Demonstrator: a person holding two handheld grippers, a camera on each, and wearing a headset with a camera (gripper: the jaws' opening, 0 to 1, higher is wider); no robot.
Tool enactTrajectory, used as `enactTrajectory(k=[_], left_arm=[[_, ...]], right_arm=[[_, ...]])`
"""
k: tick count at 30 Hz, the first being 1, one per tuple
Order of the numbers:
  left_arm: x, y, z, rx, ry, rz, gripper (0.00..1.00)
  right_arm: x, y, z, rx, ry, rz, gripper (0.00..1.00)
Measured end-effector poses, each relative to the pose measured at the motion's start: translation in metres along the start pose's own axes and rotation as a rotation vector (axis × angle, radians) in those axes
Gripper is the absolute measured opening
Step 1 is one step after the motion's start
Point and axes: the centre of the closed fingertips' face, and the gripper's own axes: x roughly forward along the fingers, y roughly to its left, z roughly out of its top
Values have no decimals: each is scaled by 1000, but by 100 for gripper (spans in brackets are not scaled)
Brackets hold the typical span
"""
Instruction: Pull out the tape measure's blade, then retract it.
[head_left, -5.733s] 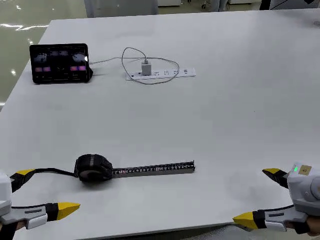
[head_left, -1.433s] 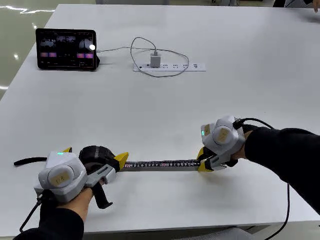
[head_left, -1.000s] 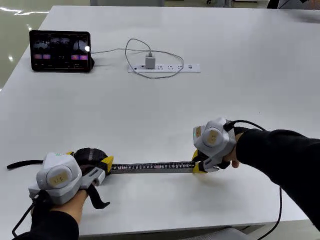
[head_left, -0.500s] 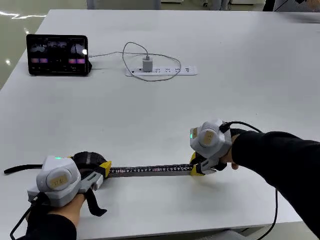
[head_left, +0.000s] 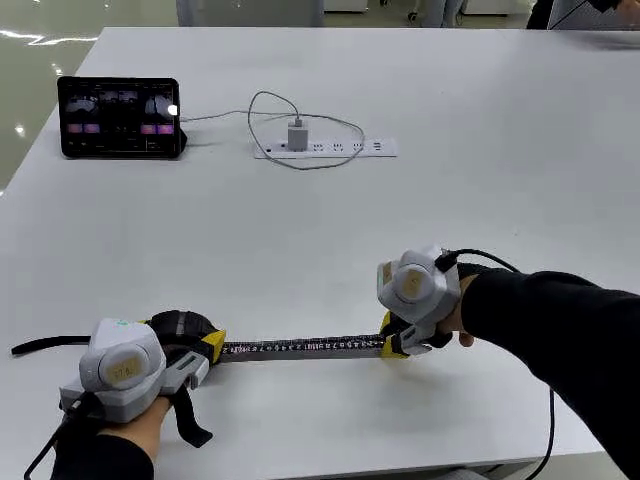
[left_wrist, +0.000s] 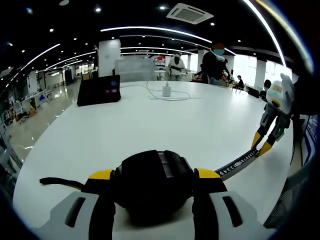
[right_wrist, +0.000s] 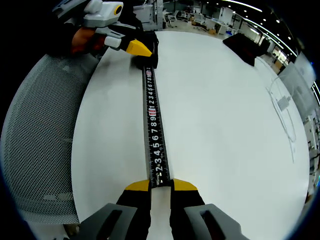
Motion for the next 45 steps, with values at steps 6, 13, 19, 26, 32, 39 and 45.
enactTrajectory(k=[6, 13, 19, 26, 32, 39, 45], left_arm=[[0, 0, 0, 2, -2, 0, 57], [0, 0, 0, 3, -1, -1, 57], [0, -1, 0, 2, -2, -1, 57], [0, -1, 0, 3, -4, -3, 57], [-1, -1, 1, 3, -5, -3, 57], [0, -1, 1, 3, -6, -3, 57], [0, -1, 0, 3, -4, -4, 57]], right_arm=[[1, 1, 3, -14, 1, 4, 10], [3, 1, 6, -7, -2, 8, 10], [5, 1, 9, -8, 5, 10, 10], [7, 2, 14, -13, 11, 7, 10], [8, 2, 17, -7, 7, 5, 10], [8, 3, 20, -17, 6, 2, 10], [10, 3, 24, -14, 1, 2, 10]])
